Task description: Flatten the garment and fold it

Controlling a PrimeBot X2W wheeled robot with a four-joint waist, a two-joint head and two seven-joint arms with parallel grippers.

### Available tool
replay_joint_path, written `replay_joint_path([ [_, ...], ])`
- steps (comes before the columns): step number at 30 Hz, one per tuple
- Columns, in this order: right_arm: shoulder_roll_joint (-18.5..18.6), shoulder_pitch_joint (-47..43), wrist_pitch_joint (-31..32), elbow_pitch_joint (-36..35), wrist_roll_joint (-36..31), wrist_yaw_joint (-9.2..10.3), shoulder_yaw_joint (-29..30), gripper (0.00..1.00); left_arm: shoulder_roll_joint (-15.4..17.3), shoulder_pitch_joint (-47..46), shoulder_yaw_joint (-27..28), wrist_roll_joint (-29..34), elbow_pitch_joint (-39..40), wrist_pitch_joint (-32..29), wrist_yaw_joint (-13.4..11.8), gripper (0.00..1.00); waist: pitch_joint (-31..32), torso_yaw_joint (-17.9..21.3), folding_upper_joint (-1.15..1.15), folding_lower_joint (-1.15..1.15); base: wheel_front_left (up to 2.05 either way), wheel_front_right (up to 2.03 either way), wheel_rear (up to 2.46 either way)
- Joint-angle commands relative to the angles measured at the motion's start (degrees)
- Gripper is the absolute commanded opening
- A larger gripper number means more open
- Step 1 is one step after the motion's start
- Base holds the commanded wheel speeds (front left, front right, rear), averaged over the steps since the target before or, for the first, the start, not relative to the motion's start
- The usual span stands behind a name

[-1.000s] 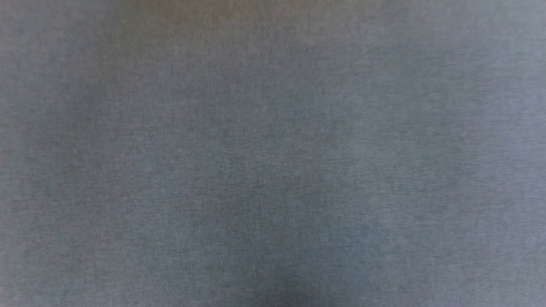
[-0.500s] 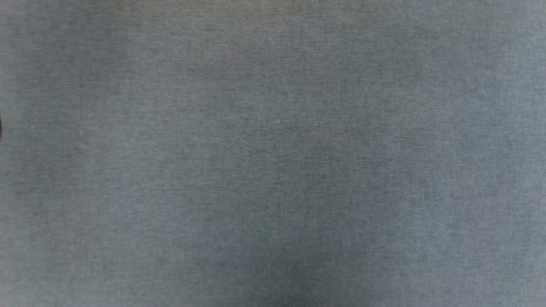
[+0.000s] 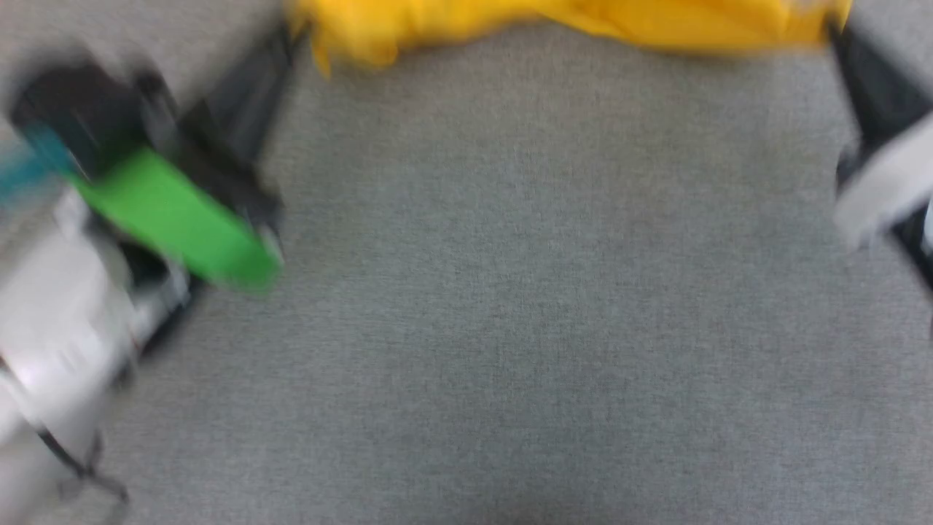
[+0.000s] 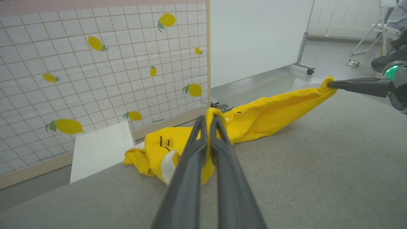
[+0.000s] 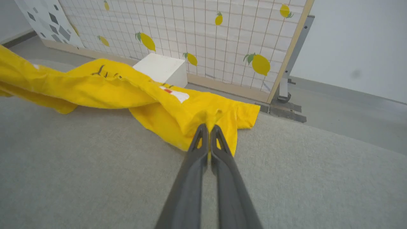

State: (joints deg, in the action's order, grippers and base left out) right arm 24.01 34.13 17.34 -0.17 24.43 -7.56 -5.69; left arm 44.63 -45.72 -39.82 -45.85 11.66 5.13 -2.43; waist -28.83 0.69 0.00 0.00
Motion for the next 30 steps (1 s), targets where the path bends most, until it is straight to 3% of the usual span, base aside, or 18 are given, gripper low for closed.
replay_joint_path([
  [1, -0.9, -3.7, 0.3, -1.9, -0.3, 0.08, 0.9, 0.00, 1.1, 3.6, -0.9, -0.1, 1.4, 0.2, -1.3, 0.00, 3.7, -1.1, 0.00, 0.00, 0.00, 0.00, 0.00],
  [8, -5.1, -21.5, 1.6, -7.4, -1.5, 0.08, 4.6, 0.00, 2.2, 19.1, -7.5, 0.0, 2.6, 0.0, -7.4, 0.00, 9.8, -1.2, 0.00, 0.00, 0.00, 0.00, 0.00],
  [11, -5.1, -28.5, 2.4, -7.4, -3.2, 0.08, 4.9, 0.00, 2.0, 24.7, -10.3, -1.5, 1.0, -1.5, -9.0, 0.00, 12.5, -1.2, 0.00, 0.00, 0.00, 0.00, 0.00],
  [19, -4.4, -44.0, 4.5, -5.2, -6.3, 0.08, 7.6, 0.00, 1.4, 35.0, -15.1, -7.8, -3.1, -5.5, -10.6, 0.00, 17.8, -1.3, 0.00, 0.00, 0.00, 0.00, 0.00],
  [30, -4.3, -55.9, 11.6, -1.5, -5.2, 0.08, 7.7, 0.00, 1.8, 43.3, -18.7, -15.4, -7.5, -11.6, -11.2, 0.00, 21.4, -1.2, 0.00, 0.00, 0.00, 0.00, 0.00],
])
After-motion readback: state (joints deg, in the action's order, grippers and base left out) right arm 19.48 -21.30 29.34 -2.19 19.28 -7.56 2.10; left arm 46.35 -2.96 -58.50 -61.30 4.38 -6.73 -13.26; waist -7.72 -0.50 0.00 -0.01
